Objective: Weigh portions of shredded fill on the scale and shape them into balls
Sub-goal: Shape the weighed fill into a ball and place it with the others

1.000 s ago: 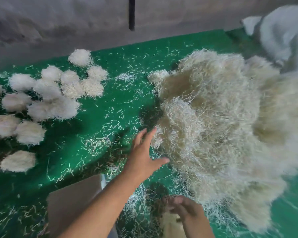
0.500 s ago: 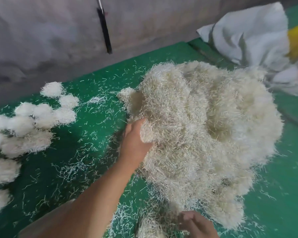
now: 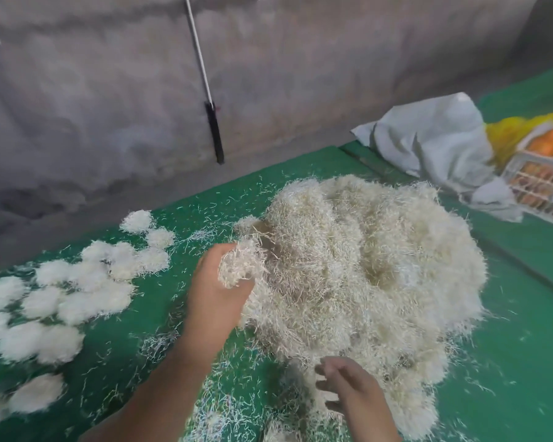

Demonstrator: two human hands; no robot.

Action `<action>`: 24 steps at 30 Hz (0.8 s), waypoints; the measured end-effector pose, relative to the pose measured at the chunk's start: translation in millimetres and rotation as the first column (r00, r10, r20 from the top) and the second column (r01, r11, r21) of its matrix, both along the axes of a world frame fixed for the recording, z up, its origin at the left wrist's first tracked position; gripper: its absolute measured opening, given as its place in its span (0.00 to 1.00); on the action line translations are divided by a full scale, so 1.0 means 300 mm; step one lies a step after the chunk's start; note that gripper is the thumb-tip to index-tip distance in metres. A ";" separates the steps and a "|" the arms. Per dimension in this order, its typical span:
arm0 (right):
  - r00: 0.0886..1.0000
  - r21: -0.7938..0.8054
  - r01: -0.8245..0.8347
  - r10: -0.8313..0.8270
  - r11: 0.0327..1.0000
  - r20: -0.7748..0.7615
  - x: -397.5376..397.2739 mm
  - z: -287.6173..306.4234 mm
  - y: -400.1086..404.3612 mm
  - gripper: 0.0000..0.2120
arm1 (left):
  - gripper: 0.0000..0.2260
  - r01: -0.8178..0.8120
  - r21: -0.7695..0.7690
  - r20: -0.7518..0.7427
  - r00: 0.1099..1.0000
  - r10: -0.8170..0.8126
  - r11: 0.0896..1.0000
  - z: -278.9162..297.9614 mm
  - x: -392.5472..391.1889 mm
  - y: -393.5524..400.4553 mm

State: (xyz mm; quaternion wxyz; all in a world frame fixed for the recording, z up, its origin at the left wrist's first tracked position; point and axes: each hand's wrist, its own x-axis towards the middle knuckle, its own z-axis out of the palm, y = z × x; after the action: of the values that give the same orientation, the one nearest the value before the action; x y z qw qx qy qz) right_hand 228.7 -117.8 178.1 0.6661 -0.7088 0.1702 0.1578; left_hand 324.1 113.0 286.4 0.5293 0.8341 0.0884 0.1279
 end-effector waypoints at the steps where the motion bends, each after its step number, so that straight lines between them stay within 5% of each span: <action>1: 1.000 0.041 0.005 -0.006 0.999 0.025 0.003 0.049 0.015 0.08 | 0.29 0.002 -0.091 -0.001 1.000 -0.002 0.996 0.053 -0.037 -0.006; 6: 0.986 0.309 -0.044 -0.008 0.950 0.166 0.009 0.352 0.095 0.25 | 0.31 -0.086 -0.531 -0.035 0.996 0.080 0.843 0.276 -0.218 -0.040; 10: 0.945 0.405 -0.207 0.075 0.891 0.318 -0.049 0.587 0.191 0.36 | 0.27 -0.162 -0.719 -0.021 0.977 0.212 0.676 0.368 -0.339 -0.076; 14: 0.885 0.387 -0.287 0.087 0.876 0.458 -0.150 0.718 0.323 0.31 | 0.38 -0.179 -0.784 0.048 0.937 0.346 0.594 0.403 -0.433 -0.129; 17: 0.878 0.397 -0.265 0.050 0.879 0.475 -0.196 0.816 0.398 0.22 | 0.29 -0.169 -0.819 0.070 0.919 0.388 0.548 0.425 -0.498 -0.153; 24: 0.796 0.345 -0.287 0.022 0.894 0.605 -0.250 0.937 0.454 0.18 | 0.15 -0.226 -0.699 0.026 0.940 0.339 0.678 0.494 -0.597 -0.145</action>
State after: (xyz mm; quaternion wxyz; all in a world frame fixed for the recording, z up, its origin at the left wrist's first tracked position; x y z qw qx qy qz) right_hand 153.7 18.3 459.2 0.8064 -0.5739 -0.1415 0.0194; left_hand 145.0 69.5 434.6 0.7788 0.5420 0.2164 0.2300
